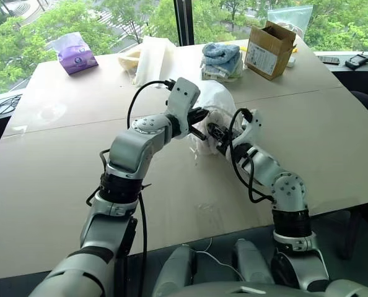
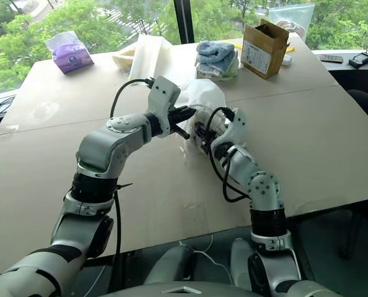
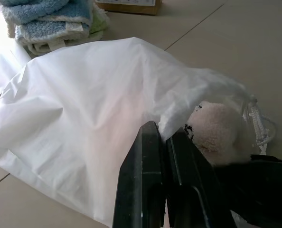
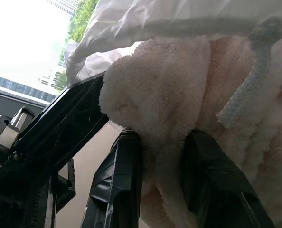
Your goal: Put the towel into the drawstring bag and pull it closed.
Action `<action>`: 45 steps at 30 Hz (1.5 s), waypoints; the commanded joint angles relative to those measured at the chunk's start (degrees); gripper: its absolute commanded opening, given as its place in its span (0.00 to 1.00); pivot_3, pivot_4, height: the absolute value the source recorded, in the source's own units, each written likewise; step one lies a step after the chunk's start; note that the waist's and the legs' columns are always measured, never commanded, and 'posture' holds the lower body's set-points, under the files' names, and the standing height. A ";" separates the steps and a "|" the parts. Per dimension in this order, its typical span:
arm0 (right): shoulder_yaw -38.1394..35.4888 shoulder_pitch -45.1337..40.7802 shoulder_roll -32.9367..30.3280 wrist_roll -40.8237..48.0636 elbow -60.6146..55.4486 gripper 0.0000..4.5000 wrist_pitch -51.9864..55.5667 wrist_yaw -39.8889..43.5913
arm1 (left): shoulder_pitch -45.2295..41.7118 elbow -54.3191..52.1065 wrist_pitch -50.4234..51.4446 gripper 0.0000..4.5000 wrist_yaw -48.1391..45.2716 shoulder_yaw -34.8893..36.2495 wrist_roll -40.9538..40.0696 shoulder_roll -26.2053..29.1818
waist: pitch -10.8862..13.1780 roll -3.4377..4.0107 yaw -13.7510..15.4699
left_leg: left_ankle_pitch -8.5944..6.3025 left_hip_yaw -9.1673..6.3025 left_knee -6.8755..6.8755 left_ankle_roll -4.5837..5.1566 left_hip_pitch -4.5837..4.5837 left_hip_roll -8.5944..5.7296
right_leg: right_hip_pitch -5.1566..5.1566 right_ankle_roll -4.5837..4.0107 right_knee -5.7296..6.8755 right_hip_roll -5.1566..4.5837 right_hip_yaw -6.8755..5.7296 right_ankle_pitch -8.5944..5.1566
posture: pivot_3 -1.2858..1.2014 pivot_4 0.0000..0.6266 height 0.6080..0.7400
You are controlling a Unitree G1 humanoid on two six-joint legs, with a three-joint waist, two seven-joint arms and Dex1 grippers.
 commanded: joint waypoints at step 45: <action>5.95 -8.50 -3.56 -28.53 20.11 0.28 -18.53 33.88 | 0.61 -4.98 -1.04 0.00 -2.59 -4.39 2.20 -0.40 | 0.01 -0.02 0.76 | 0.00 0.03 0.01 -0.01 -0.01 0.00 | -0.02 0.00 -0.01 0.01 0.01 0.00 | 0.52 0.24 1.00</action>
